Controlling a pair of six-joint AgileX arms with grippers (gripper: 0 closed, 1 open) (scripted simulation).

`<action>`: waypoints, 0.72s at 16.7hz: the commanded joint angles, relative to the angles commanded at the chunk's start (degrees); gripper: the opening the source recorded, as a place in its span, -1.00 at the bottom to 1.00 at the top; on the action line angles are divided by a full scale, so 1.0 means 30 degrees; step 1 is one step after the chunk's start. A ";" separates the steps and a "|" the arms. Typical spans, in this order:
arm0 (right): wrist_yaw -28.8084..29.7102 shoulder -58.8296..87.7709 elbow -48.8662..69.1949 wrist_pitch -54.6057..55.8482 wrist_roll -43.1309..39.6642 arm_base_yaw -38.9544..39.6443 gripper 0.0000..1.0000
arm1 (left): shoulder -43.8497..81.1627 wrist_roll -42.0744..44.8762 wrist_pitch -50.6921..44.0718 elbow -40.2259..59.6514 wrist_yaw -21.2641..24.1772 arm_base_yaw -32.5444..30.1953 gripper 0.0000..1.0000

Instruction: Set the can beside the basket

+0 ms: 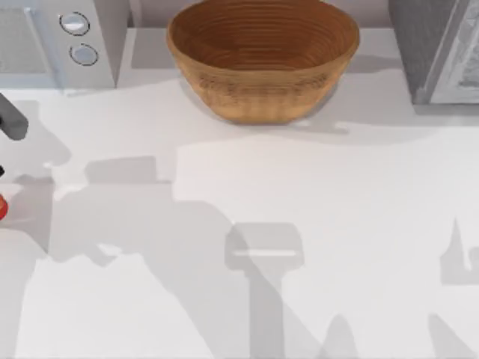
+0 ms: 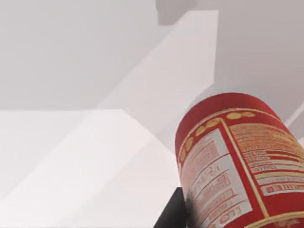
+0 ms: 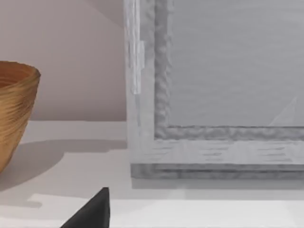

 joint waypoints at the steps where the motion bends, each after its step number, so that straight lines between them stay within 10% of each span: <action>1: 0.0000 0.0000 0.0000 0.0000 0.0000 0.0000 1.00 | 0.0000 0.0000 0.0000 0.0000 0.0000 0.0000 -0.96; 12: 0.0000 0.0000 0.0000 0.0000 0.0000 0.0000 1.00 | 0.0052 -0.0210 -0.0061 0.0098 0.0005 -0.0156 -1.00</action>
